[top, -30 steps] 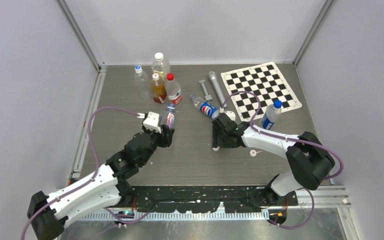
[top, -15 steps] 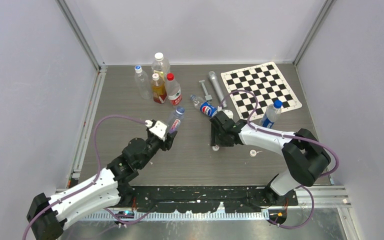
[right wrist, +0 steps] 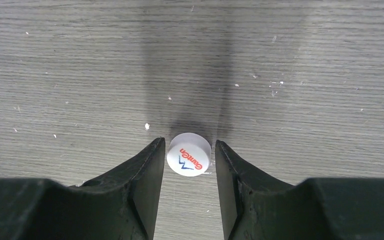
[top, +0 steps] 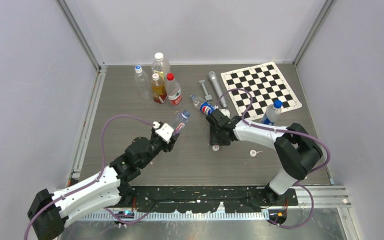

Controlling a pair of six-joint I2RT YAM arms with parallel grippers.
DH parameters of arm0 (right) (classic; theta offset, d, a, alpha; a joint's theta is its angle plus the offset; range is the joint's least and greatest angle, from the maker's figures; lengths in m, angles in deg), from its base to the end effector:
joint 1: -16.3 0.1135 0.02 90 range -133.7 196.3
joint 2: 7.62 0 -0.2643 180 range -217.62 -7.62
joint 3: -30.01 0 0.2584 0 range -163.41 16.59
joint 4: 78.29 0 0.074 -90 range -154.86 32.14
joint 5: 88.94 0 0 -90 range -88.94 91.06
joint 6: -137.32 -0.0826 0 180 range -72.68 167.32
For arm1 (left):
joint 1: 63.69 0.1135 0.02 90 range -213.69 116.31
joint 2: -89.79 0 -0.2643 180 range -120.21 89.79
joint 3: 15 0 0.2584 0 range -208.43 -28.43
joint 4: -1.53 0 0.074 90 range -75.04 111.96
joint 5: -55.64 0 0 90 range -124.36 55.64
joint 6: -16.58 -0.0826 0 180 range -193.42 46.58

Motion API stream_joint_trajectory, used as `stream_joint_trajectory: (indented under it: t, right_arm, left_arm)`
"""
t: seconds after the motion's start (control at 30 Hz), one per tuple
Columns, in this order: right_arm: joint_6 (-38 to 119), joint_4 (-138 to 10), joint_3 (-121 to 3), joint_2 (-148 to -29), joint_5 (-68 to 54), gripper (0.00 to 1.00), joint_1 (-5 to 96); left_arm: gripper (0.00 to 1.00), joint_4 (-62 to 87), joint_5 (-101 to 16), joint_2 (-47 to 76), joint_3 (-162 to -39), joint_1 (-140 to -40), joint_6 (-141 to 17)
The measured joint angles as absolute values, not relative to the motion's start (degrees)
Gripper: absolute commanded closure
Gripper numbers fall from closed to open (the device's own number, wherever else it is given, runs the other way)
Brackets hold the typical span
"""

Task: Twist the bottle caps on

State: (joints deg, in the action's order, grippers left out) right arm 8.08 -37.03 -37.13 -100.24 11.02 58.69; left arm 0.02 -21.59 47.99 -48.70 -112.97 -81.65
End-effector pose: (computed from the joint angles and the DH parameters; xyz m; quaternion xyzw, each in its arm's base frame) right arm 0.2509 0.2097 0.1236 -0.0093 0.9759 0.0669 0.2076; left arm 0.1654 -0.1642 0.2355 0.2921 0.6860 -0.1541 0.6483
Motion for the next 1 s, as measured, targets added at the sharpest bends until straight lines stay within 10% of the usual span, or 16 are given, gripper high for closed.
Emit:
stream_joint_trajectory:
  t: [1.0]
  right_arm:
    - [14.6, -29.2, -43.4, -90.5, 6.5, 0.94, 57.2]
  left_arm:
    - [0.66, -7.3, -29.5, 47.4, -42.9, -113.0, -84.9]
